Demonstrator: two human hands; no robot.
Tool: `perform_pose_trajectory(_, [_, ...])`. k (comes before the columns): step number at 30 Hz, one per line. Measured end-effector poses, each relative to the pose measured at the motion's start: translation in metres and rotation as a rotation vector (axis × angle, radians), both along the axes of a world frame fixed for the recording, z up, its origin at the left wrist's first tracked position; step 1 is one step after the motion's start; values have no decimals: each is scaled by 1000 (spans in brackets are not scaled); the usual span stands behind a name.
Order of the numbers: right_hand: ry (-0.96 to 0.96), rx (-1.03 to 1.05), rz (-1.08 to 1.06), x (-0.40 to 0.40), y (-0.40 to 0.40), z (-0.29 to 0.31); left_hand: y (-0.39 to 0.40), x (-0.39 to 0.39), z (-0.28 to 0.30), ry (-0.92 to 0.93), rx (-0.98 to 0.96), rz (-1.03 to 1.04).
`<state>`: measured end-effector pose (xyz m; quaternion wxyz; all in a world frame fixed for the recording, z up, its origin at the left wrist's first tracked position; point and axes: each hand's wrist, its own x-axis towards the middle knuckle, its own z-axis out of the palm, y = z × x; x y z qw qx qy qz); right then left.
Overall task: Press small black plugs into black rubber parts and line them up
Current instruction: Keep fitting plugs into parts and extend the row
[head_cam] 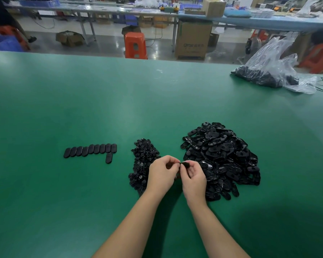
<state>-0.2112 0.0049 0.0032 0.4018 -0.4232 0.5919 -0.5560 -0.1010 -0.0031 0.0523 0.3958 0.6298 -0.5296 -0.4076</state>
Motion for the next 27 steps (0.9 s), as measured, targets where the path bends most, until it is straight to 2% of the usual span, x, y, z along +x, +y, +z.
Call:
perform_pose_trajectory(2, [-41,17,7,1,-1,0,0,-1,0,6,27,-8])
perform_pose_trajectory(10, [41,35,47,2,-1,1,-6,-1,0,-2,98,63])
perform_pose_trajectory(17, [97,32,90,1,2,5,-10,-3,3,-53,86,39])
perform_pose_trajectory(23, [108,33,102,0,0,6,-14,-3,4,-147,52,12])
perform_pose_trajectory(27, [18,72,105,-1,-1,4,-17,0,4,-253,9,24])
